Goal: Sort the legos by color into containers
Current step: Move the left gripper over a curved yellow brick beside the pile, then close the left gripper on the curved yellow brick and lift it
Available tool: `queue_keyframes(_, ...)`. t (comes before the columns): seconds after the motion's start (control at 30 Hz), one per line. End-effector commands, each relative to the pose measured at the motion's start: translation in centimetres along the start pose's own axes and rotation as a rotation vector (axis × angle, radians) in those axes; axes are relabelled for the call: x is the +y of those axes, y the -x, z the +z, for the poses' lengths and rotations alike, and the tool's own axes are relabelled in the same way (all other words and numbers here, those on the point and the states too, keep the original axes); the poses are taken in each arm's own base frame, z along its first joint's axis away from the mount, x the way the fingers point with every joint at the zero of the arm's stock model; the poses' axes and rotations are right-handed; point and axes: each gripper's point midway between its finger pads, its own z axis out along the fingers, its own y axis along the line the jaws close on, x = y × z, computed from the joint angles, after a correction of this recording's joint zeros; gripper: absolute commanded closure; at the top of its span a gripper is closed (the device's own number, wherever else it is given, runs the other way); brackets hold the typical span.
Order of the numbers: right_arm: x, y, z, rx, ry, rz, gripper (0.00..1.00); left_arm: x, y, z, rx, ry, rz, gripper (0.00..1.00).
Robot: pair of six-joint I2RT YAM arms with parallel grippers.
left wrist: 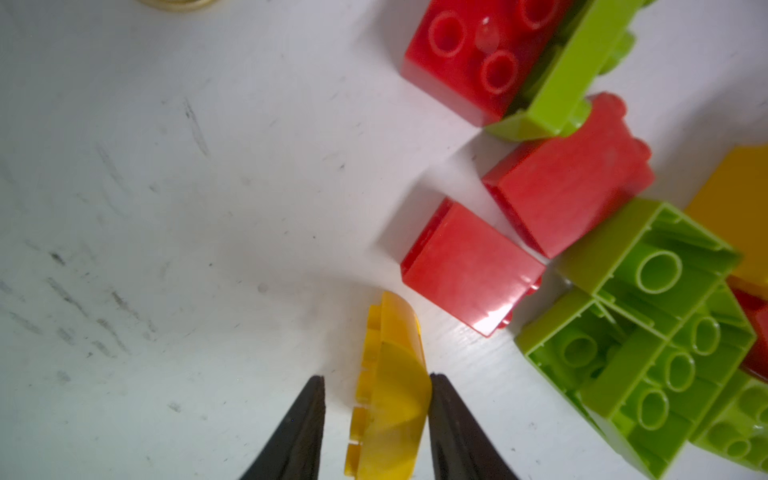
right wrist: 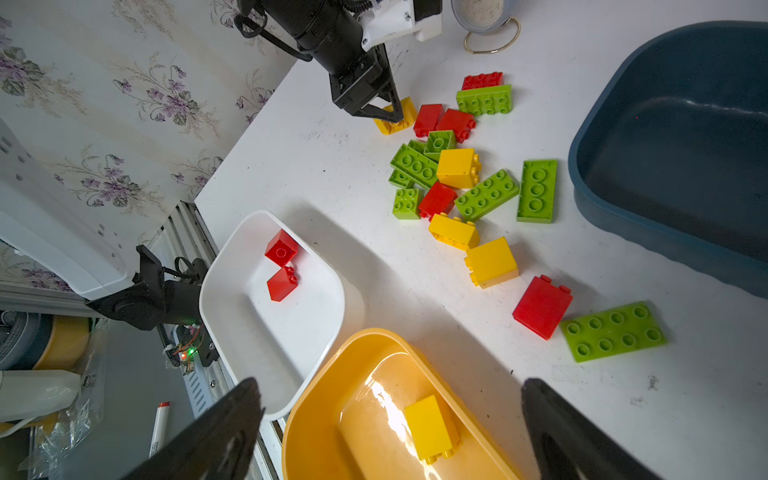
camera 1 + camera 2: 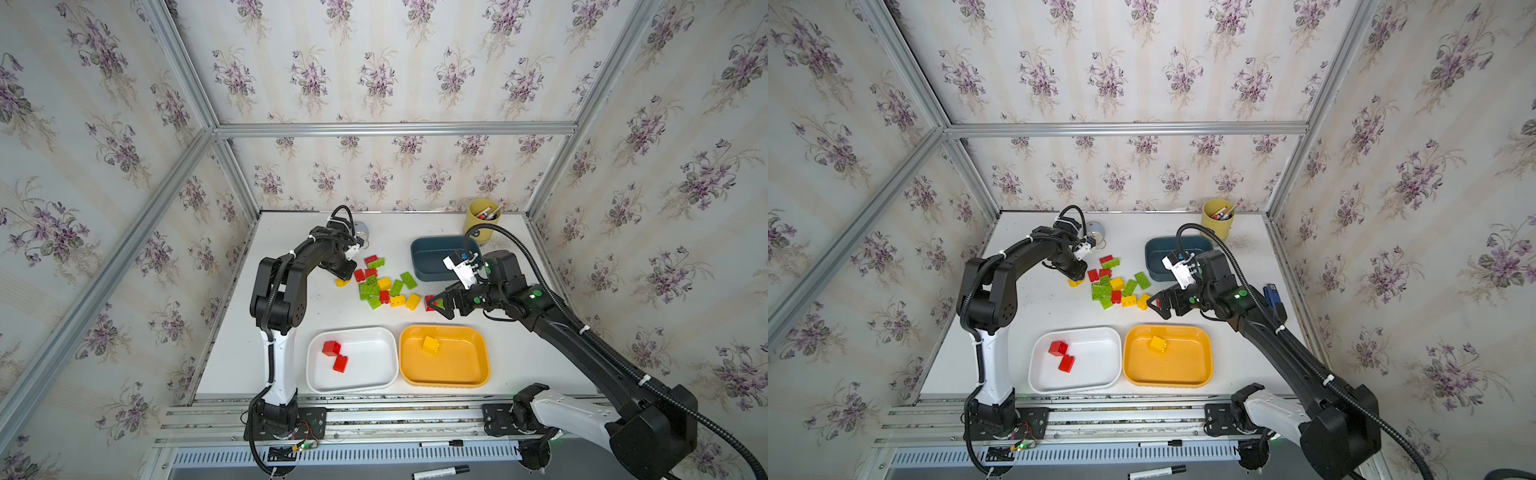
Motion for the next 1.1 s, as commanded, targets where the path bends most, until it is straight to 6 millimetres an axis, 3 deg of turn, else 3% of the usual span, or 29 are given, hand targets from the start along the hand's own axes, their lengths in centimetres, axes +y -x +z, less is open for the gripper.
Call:
queue_keyframes(0.0,0.2,0.6,-0.3,-0.009,-0.005,-0.013,0.00,-0.2,-0.5,0.0,0.036,-0.018,-0.013,0.55)
queue_keyframes(0.43,0.2,1.5,-0.3,0.016,-0.011,-0.026,0.00,-0.7,-2.0,0.3,0.134,-0.057,-0.055,0.59)
queue_keyframes(0.6,0.2,2.0,-0.5,0.014,-0.020,-0.036,0.00,-0.6,-2.0,0.3,0.150,-0.059,-0.065,0.67)
queue_keyframes(0.7,0.2,2.2,-0.6,0.010,-0.020,-0.037,0.00,-0.6,-2.0,0.4,0.152,-0.058,-0.063,0.83)
queue_keyframes(0.87,0.3,2.2,-0.5,0.011,-0.017,-0.037,0.00,-0.1,-1.6,0.3,0.146,-0.039,-0.069,0.86)
queue_keyframes(0.93,0.3,2.3,-0.5,0.010,-0.016,-0.039,0.00,0.0,-1.4,-0.2,0.137,-0.029,-0.067,0.87)
queue_keyframes(1.07,0.5,2.4,-0.6,0.002,-0.004,-0.038,0.00,0.8,-0.2,-2.9,0.074,0.013,-0.076,0.86)
